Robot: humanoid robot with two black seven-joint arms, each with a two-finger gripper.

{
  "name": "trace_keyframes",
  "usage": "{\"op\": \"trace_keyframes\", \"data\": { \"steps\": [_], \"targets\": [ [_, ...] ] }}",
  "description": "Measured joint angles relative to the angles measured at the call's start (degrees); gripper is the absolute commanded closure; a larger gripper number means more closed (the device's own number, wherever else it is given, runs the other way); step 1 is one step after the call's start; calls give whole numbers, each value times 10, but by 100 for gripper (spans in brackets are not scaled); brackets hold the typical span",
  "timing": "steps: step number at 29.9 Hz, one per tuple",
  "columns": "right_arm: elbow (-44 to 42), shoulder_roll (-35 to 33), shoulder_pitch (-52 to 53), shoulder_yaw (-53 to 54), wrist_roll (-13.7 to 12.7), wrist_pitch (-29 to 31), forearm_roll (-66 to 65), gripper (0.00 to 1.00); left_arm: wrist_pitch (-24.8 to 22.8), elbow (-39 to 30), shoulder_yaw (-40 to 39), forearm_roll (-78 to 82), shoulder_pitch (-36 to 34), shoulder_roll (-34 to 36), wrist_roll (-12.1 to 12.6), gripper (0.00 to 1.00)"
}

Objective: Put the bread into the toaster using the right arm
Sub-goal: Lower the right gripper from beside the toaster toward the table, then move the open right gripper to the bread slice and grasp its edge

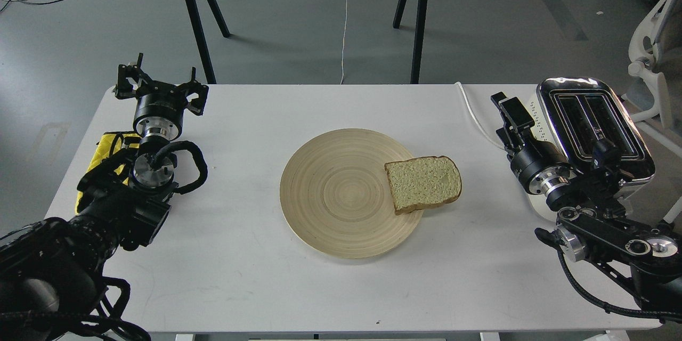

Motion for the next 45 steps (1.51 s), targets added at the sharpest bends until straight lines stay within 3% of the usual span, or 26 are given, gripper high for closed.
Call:
{"op": "trace_keyframes", "data": {
  "steps": [24, 30, 38, 45],
  "targets": [
    [0, 18, -10, -139, -1, -9, -1, 4, 0, 0, 0, 0, 0, 0, 0, 0],
    [0, 45, -10, -142, -1, -10, -2, 28, 0, 0, 0, 0, 0, 0, 0, 0],
    [0, 49, -9, -141, 1, -10, -2, 76, 0, 0, 0, 0, 0, 0, 0, 0],
    [2, 43, -9, -138, 2, -10, -2, 100, 0, 0, 0, 0, 0, 0, 0, 0]
  ]
}}
